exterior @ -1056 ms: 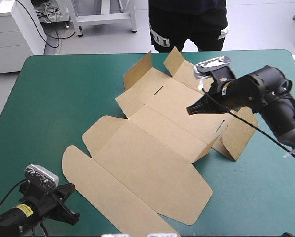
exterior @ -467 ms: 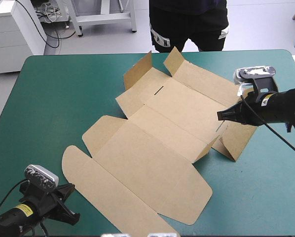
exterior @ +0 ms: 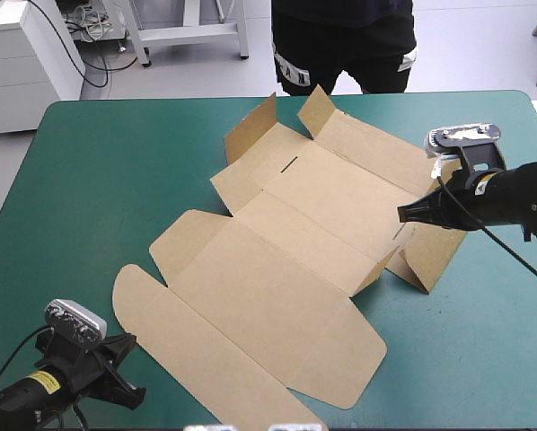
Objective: Fold the box
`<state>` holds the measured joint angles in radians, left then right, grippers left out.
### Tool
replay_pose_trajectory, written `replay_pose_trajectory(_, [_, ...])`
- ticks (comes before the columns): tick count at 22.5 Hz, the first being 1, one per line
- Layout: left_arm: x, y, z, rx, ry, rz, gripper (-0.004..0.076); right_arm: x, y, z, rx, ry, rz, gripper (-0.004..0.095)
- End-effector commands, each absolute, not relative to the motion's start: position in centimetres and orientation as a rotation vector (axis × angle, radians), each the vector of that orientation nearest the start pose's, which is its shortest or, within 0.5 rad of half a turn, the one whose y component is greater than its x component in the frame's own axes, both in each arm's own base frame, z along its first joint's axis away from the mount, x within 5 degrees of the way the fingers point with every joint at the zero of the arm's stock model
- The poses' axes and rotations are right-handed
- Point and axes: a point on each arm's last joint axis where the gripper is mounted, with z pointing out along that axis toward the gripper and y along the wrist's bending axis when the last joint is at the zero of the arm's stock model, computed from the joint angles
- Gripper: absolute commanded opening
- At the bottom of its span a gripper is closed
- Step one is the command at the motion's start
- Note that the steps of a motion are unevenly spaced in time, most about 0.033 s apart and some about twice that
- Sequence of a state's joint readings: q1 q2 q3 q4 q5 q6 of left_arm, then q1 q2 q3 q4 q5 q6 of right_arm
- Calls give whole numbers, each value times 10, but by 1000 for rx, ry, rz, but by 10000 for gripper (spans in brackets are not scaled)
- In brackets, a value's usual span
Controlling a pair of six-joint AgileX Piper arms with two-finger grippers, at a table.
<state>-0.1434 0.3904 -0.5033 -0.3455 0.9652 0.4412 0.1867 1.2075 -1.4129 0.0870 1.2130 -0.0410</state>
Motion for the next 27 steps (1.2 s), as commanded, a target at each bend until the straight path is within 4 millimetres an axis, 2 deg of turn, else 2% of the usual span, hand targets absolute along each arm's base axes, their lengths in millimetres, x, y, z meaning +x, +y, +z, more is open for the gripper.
replay_pose_trajectory(1, [59, -36, 290, 535, 2152, -303, -8, 218, 46, 435, -260, 2397, 155, -13])
replay_pose_trajectory(4, [59, -36, 290, 538, 2151, -301, -8, 218, 44, 434, -217, 2402, 148, 14])
replay_pose_trajectory(7, [59, -36, 290, 538, 2151, -301, -8, 218, 45, 434, -205, 2403, 156, 255])
replay_pose_trajectory(8, [59, -36, 290, 538, 2151, -301, -8, 218, 45, 434, -207, 2403, 155, 412])
replay_pose_trajectory(9, [59, -36, 290, 538, 2151, -301, -8, 218, 45, 434, -207, 2403, 155, 472])
replay_pose_trajectory(10, [59, -36, 290, 538, 2151, -301, -8, 218, 45, 435, -207, 2403, 161, 609])
replay_pose_trajectory(12, [59, -36, 290, 537, 2151, -305, -8, 218, 45, 435, -206, 2403, 165, 677])
replay_pose_trajectory(22, [59, -36, 290, 534, 2151, -309, -8, 218, 46, 435, -192, 2402, 183, 672])
replay_pose_trajectory(25, [59, -37, 290, 529, 2148, -327, -8, 217, 48, 435, 13, 2423, 285, 673])
replay_pose_trajectory(27, [58, -38, 291, 525, 2146, -343, -8, 220, 48, 433, 60, 2432, 301, 673])
